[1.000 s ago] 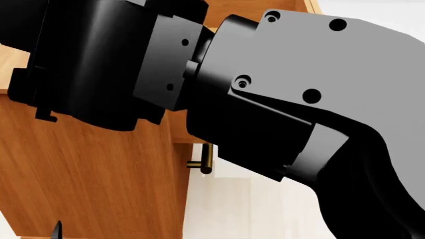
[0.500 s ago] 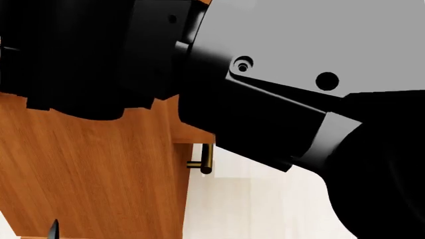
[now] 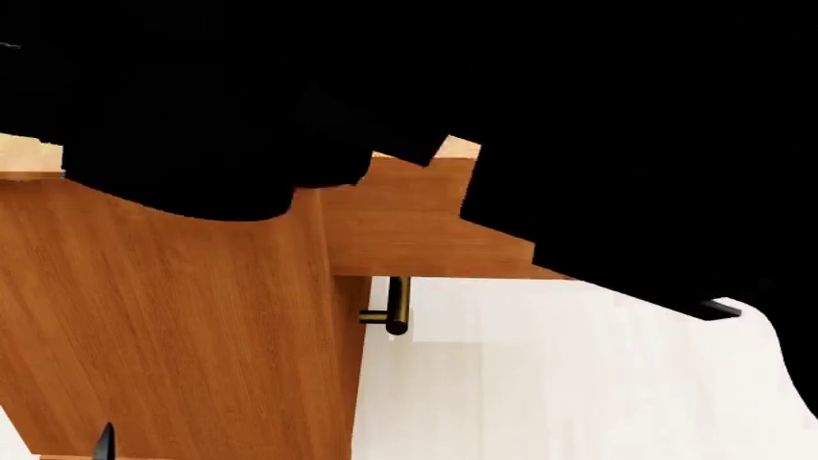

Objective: Put the bowl on top of the cabinet.

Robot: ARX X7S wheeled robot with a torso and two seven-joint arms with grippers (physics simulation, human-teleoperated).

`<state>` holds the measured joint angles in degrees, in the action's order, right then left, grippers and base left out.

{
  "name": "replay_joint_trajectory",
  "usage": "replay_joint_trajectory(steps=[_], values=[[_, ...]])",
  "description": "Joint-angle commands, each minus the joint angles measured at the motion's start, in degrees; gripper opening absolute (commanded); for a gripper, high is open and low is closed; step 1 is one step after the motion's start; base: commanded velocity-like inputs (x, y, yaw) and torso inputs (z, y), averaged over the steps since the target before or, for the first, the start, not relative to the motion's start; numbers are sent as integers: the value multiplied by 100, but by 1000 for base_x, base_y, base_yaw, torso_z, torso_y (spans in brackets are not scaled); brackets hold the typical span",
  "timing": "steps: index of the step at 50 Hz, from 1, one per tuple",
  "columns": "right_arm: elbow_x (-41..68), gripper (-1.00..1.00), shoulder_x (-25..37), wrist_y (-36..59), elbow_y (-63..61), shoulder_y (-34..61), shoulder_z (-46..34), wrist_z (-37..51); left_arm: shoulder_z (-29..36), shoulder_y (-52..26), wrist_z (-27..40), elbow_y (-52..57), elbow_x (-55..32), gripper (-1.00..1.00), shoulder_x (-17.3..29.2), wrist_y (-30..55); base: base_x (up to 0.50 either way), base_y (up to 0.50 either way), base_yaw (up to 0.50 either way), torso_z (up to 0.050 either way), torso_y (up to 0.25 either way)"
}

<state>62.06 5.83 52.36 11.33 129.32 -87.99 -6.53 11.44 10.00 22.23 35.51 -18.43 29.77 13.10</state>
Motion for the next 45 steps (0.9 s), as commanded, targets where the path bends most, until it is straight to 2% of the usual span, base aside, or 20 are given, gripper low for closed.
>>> replay_joint_trajectory(steps=[1, 5, 18, 25, 34, 38, 45], values=[[241, 100, 853, 516, -882, 163, 50, 403, 11, -48, 20, -61, 3, 100, -8, 18, 0, 0, 0, 0, 0], [419, 100, 1412, 721, -1428, 50, 103, 769, 39, -115, 23, -156, 27, 100, -36, 28, 0, 0, 0, 0, 0], [850, 100, 3007, 842, -2073, -418, 430, 1650, 196, -271, 20, -425, 150, 100, -114, 59, 0, 0, 0, 0, 0], [1147, 100, 3973, 616, -2414, -995, 605, 2319, 301, -295, 17, -511, 226, 100, -151, 54, 0, 0, 0, 0, 0], [1252, 100, 5504, -450, -3339, -2068, 762, 3088, 429, -470, -19, -833, 280, 100, -253, 76, 0, 0, 0, 0, 0], [1092, 100, 6207, -1386, -3774, -2792, 710, 3365, 500, -547, -54, -973, 309, 100, -296, 68, 0, 0, 0, 0, 0], [462, 100, 6942, -2978, -4163, -3962, 345, 3620, 487, -653, -65, -1182, 265, 100, -352, 66, 0, 0, 0, 0, 0]])
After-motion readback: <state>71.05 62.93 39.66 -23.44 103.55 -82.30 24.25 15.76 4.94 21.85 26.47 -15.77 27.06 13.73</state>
